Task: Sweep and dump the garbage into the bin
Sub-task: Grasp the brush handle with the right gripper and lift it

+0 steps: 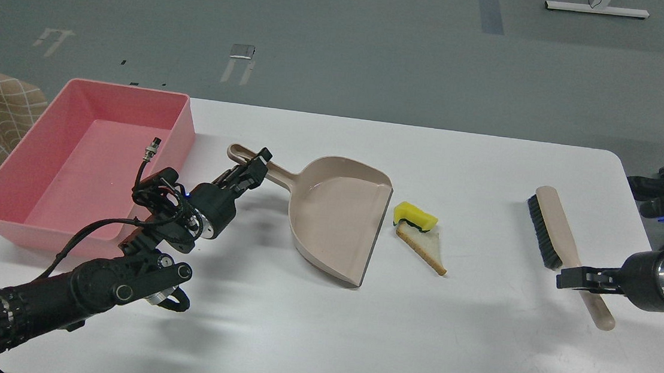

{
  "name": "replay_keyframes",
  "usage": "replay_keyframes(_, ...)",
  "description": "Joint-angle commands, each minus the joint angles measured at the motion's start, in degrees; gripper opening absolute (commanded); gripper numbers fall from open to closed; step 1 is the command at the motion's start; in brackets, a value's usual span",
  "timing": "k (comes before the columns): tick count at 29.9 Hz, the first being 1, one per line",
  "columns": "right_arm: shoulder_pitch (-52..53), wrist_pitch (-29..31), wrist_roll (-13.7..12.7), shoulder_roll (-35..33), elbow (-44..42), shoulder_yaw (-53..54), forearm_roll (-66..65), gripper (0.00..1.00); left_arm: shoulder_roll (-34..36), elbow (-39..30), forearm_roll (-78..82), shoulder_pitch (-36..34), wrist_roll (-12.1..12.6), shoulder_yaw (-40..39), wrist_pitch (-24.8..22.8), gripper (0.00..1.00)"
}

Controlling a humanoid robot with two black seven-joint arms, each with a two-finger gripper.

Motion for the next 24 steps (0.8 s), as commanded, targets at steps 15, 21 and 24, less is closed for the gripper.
replay_keyframes(15, -0.2, 0.0, 0.1, 0.0, -0.1, 0.0, 0.3, 0.40, -0.1, 0.0, 0.0, -0.1, 0.0, -0.1, 0.0, 0.00)
replay_keyframes(21, 0.2, 0.0, 0.5, 0.0, 0.1, 0.3, 0.4, 0.17, -0.2, -0.2, 0.0, -0.1, 0.0, -0.1, 0.0, 0.00)
replay_keyframes(24, 0.4, 0.0, 0.7, 0.0, 0.4, 0.7, 0.5, 0.11, -0.2, -0.1, 0.0, -0.2, 0.0, -0.1, 0.0, 0.00)
